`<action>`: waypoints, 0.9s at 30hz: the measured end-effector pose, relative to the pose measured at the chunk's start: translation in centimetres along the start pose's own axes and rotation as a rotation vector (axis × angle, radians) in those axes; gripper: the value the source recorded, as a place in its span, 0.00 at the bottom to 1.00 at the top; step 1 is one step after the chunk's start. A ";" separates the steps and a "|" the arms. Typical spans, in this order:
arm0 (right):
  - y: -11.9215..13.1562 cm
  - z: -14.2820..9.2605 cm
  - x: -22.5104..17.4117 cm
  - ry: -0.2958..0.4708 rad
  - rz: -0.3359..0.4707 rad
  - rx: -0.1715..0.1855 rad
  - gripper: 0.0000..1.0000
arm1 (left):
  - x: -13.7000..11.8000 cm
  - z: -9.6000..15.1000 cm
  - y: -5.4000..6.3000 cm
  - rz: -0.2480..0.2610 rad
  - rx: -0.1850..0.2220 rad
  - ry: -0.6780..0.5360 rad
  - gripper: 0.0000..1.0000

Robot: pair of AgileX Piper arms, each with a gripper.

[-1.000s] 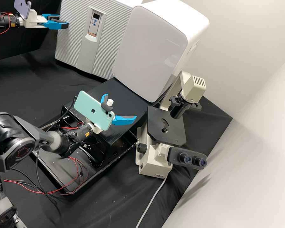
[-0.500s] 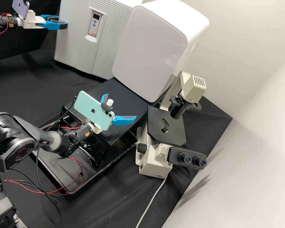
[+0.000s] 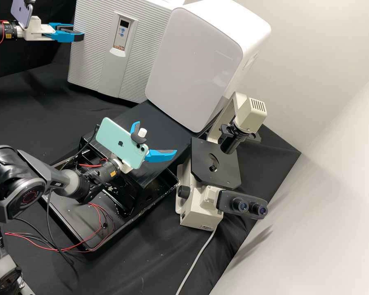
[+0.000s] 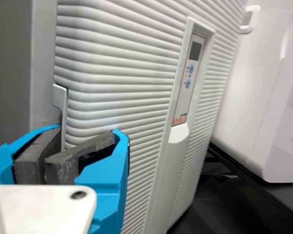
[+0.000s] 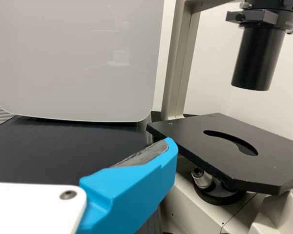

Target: Open the incubator door

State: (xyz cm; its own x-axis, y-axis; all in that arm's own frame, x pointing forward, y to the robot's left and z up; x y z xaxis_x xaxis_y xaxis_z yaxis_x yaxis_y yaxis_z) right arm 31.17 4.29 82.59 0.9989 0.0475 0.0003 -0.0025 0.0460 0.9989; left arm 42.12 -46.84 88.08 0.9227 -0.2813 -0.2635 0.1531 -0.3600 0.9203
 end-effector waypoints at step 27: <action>0.0 0.0 0.0 0.000 0.000 0.000 1.00 | -5.5 9.7 -3.9 -0.099 0.091 -0.399 0.00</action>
State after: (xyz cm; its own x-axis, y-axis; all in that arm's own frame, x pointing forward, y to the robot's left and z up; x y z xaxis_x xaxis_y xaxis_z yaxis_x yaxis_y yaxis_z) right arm 31.17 4.29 82.59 0.9989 0.0475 0.0003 -0.0025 0.0460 0.9989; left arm 33.05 -52.50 83.20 0.6932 -0.5570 -0.4574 0.1862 -0.4746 0.8603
